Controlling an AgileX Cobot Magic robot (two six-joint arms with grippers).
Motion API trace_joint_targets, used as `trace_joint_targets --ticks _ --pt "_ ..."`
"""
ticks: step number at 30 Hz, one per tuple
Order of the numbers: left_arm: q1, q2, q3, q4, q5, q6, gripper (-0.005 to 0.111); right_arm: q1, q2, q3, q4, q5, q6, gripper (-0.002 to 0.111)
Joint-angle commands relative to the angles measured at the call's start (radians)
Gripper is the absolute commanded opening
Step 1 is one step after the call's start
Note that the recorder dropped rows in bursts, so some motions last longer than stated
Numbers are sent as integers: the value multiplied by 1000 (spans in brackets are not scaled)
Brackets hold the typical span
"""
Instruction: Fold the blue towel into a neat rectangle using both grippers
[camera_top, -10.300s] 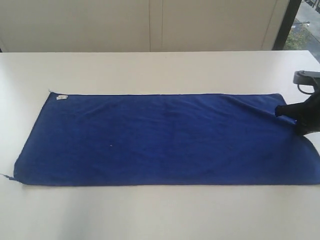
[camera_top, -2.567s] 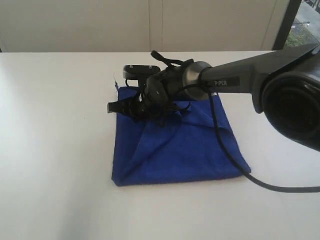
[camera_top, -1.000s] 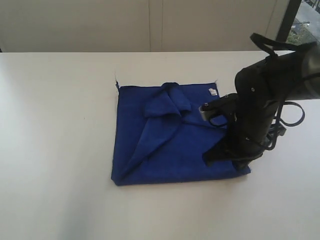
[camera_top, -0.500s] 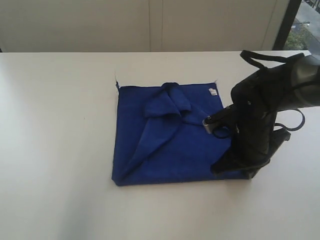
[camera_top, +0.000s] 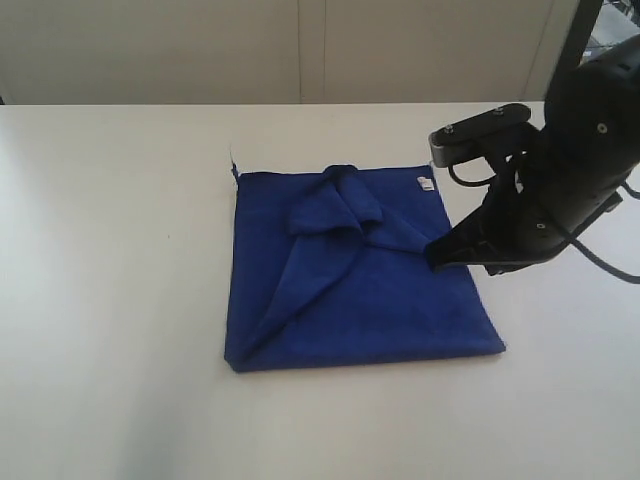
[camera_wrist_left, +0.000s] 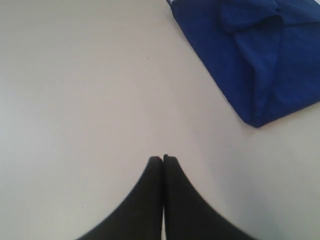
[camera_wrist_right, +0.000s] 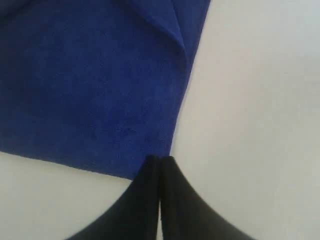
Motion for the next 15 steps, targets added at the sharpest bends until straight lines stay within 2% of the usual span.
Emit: trace_joint_targets --ticks 1,15 --pt "0 -5 7 -3 9 -5 0 -8 -10 -4 21 -15 4 0" --pt "0 -5 7 -3 -37 -3 0 -8 -10 -4 19 -14 4 0"
